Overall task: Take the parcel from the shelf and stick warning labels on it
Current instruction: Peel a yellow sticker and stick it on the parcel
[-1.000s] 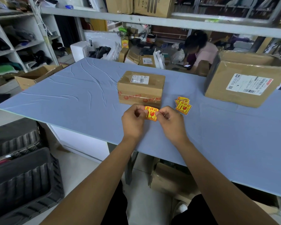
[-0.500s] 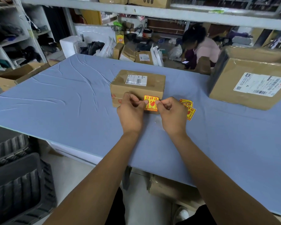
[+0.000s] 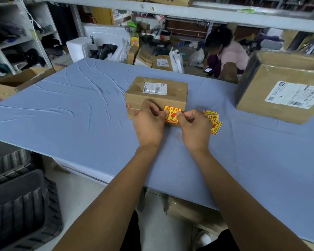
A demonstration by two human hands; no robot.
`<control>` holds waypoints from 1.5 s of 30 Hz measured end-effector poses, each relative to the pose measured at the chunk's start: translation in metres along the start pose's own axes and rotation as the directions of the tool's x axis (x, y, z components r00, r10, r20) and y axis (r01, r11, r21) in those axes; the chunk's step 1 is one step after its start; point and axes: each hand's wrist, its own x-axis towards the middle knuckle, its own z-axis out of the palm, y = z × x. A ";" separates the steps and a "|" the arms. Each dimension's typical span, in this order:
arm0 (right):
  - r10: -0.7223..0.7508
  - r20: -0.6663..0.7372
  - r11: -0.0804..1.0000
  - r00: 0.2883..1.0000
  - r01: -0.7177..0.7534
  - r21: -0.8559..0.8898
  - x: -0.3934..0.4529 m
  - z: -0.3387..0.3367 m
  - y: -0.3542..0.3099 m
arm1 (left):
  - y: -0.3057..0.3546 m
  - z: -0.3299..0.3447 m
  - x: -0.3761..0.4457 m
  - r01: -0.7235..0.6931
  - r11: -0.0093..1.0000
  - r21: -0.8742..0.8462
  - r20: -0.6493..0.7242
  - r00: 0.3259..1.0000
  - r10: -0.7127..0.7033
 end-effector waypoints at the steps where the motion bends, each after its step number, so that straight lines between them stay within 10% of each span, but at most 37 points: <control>1: 0.004 0.000 1.000 1.000 -0.004 0.001 0.000 0.000 0.000 | 0.000 0.000 0.001 -0.010 1.000 0.017 0.005 1.000 0.010; 16: 0.034 -0.045 0.998 0.998 -0.037 -0.055 0.004 -0.003 0.003 | 0.002 -0.002 0.002 -0.028 0.958 0.286 0.045 0.999 0.016; 21: -0.147 -0.002 0.989 0.989 0.147 -0.008 0.019 -0.013 0.004 | -0.010 -0.014 0.007 -0.121 0.965 0.231 -0.161 0.974 0.161; 27: -0.175 0.204 0.983 0.963 0.160 0.084 0.036 -0.011 0.013 | -0.010 -0.008 0.025 -0.072 0.983 0.169 0.075 0.995 0.060; 45: -0.240 0.248 0.971 0.939 0.230 0.068 0.037 -0.009 0.024 | -0.022 0.002 0.027 -0.107 0.980 0.166 0.063 0.993 0.098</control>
